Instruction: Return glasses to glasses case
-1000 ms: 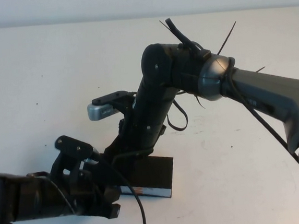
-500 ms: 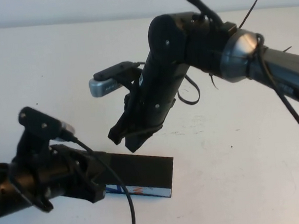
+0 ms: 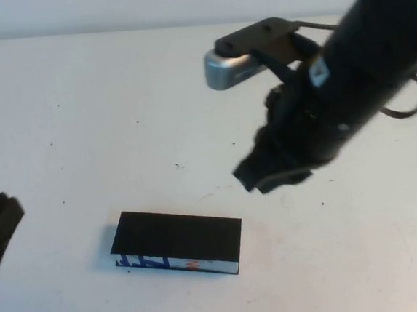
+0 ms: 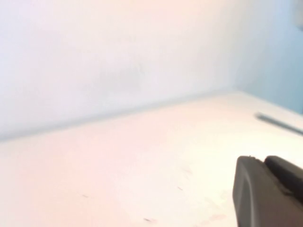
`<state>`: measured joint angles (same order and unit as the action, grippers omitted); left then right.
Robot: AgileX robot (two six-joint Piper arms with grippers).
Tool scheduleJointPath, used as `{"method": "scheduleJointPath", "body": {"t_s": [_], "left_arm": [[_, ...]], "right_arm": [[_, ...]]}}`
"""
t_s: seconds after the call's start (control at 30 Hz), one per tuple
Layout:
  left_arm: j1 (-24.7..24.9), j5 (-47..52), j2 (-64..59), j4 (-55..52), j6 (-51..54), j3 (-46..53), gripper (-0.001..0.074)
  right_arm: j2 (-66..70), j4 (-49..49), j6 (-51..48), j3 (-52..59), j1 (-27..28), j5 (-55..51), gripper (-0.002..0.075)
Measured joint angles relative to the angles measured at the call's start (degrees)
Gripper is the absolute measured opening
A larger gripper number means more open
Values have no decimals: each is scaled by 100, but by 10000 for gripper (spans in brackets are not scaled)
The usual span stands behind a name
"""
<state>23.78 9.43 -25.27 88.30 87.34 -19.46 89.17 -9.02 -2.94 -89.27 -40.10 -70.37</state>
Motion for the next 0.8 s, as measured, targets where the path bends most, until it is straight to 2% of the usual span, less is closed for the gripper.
{"method": "scheduleJointPath", "body": {"t_s": [0.27,0.5,0.63,0.8], "left_arm": [[0,-1142,1491,432,-15,1152,-1],[0,-1388,1588,510,-25,2011,-1],[0,-1432,1588,554,-25,2093,-1],[0,-1445,1588,612,-25,2093,-1]], "right_arm": [[-2536,46,294,2312,0,928,-14],[-4597,46,336,4338,0,2534,-14],[-5690,46,336,5301,0,3603,-14],[-6598,-58,336,6165,0,4359,-14]]}}
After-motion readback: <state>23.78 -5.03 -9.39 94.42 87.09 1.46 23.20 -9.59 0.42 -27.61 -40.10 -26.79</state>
